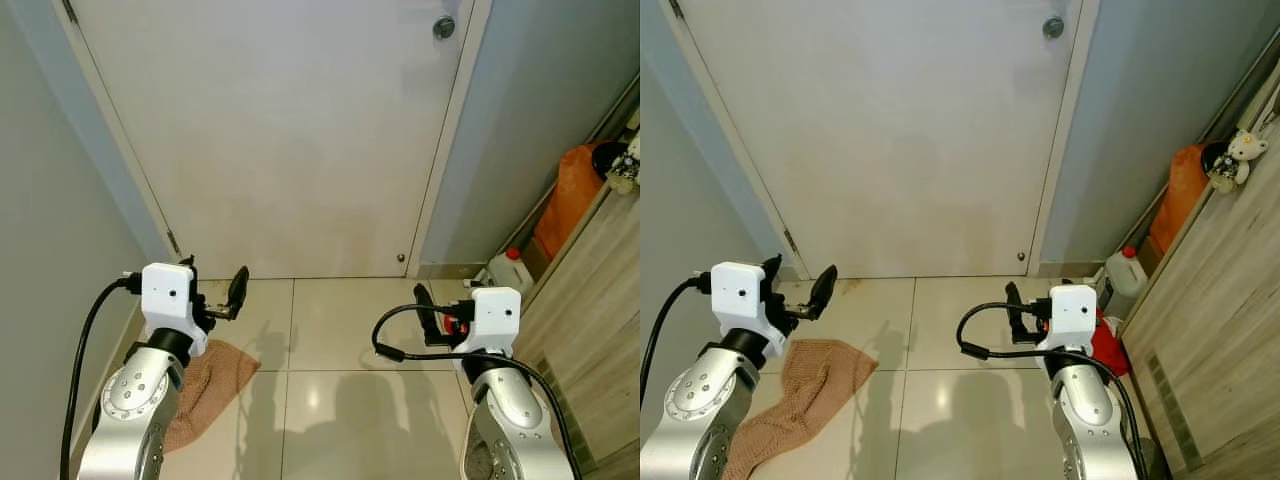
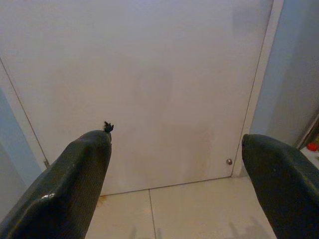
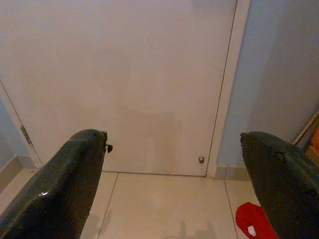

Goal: Hang keys on a hook

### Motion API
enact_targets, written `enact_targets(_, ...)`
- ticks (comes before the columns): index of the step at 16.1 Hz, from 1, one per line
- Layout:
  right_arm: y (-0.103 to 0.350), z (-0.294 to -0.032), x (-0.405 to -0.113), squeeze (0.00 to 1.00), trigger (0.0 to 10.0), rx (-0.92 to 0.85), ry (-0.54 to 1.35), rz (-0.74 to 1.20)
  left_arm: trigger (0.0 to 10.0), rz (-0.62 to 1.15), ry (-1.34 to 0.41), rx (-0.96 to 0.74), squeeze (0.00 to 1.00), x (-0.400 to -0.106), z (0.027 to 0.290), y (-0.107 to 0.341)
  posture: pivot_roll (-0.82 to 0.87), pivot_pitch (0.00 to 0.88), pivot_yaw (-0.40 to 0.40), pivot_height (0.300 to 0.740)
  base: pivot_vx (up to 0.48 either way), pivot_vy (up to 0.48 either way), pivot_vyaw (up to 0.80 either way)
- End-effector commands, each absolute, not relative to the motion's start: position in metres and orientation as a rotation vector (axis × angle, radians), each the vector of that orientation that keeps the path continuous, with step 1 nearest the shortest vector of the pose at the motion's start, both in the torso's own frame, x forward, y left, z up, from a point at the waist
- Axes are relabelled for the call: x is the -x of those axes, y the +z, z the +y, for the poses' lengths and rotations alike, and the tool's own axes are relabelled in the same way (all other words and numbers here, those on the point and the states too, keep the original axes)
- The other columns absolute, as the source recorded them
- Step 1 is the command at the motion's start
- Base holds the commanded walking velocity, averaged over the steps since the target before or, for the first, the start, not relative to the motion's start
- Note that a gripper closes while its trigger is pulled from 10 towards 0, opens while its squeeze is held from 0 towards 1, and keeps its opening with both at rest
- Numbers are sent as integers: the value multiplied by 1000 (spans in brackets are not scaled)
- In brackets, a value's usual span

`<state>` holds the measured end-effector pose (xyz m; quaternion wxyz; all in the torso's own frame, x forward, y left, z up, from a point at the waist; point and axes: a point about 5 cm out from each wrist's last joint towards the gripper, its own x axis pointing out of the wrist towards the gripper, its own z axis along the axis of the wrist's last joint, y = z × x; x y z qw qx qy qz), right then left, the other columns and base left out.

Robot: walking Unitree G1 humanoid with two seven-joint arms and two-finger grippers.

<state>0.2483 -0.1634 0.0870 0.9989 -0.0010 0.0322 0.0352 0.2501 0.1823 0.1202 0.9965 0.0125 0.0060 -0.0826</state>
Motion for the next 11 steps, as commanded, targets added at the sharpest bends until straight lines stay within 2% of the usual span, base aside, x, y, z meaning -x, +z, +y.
enact_targets(1, 86, -161, -250, 0, 10000, 9, 75, 78, 10000, 18, -166, -27, 0, -250, 183, 119, 19, 0, 74, 740, 0, 0, 0)
enact_targets(5, 86, -161, -250, 0, 10000, 9, 75, 78, 10000, 18, -166, -27, 0, -250, 183, 119, 19, 0, 74, 740, 0, 0, 0)
enact_targets(7, 78, -155, -260, 0, 10000, -36, 117, 116, 10000, 77, -107, 12, 0, -269, 179, 105, 15, 0, 36, 740, 0, 0, 0)
enact_targets(11, 77, -148, -264, 0, 10000, -55, 134, 113, 10000, 68, -123, -26, 0, -266, 176, 107, 41, 0, 31, 740, 0, 0, 0)
